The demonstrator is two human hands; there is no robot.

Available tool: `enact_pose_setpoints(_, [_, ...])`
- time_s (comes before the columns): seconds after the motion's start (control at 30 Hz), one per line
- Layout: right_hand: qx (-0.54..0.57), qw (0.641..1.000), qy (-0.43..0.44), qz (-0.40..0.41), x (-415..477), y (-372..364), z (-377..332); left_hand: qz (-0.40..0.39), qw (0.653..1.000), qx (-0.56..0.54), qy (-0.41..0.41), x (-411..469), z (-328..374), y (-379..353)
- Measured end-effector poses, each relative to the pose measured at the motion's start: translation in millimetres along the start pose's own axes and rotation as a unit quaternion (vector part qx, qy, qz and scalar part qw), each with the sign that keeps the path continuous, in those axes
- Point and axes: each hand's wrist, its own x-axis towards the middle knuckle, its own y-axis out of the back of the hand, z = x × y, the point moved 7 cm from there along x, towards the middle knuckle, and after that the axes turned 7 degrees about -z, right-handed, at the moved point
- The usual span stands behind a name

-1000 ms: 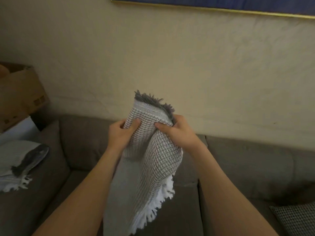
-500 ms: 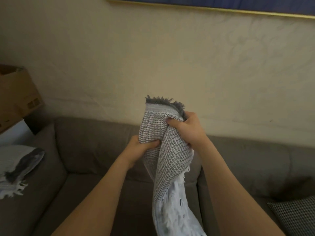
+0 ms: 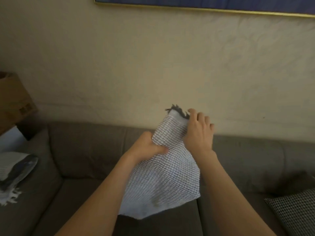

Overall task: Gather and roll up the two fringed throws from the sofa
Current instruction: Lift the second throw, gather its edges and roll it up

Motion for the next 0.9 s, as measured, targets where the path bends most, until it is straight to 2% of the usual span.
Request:
enact_pose_setpoints(0.03, [0.048,0.997,0.059,-0.016,-1.6,-3.6,-11.6,-0.006,0.998,0.060,-0.012,1.9,7.5,-1.8])
enact_pose_setpoints(0.1, [0.122,0.967,0.203,-0.095,-9.9,-13.3,-39.1,-0.021,0.988,0.146,-0.042,5.6,20.5,-5.3])
enact_pose_setpoints(0.17, [0.144,0.932,0.271,-0.192,-19.7,-27.9,-55.6,-0.023,0.974,0.211,-0.077,4.9,30.0,-3.6])
enact_pose_setpoints(0.23, [0.106,0.929,0.288,-0.205,-20.6,-37.4,-59.0,-0.010,0.965,0.251,-0.078,3.2,31.0,4.0])
enact_pose_setpoints(0.33, [-0.011,0.940,0.308,-0.146,-16.5,-40.2,-68.2,0.016,0.952,0.299,-0.061,0.2,25.0,16.2])
enact_pose_setpoints(0.5, [-0.066,0.939,0.286,-0.179,-13.2,-36.9,-85.8,0.131,0.953,0.271,-0.006,-8.0,-0.7,36.8])
enact_pose_setpoints(0.57, [-0.055,0.940,0.304,-0.141,-13.0,-31.0,-96.4,0.170,0.960,0.223,-0.005,-14.6,-10.8,39.0])
enact_pose_setpoints(0.7, [-0.047,0.941,0.332,-0.044,-17.6,-21.5,-110.3,0.198,0.971,0.128,-0.032,-24.0,-30.2,37.8])
enact_pose_setpoints(0.8, [-0.024,0.946,0.322,0.036,-16.8,-9.4,-103.2,0.203,0.977,0.060,0.005,-26.5,-53.0,34.6])
enact_pose_setpoints(0.9, [0.052,0.941,0.309,0.125,-15.7,14.6,-92.9,0.189,0.981,0.038,0.021,-20.6,-68.4,23.8])
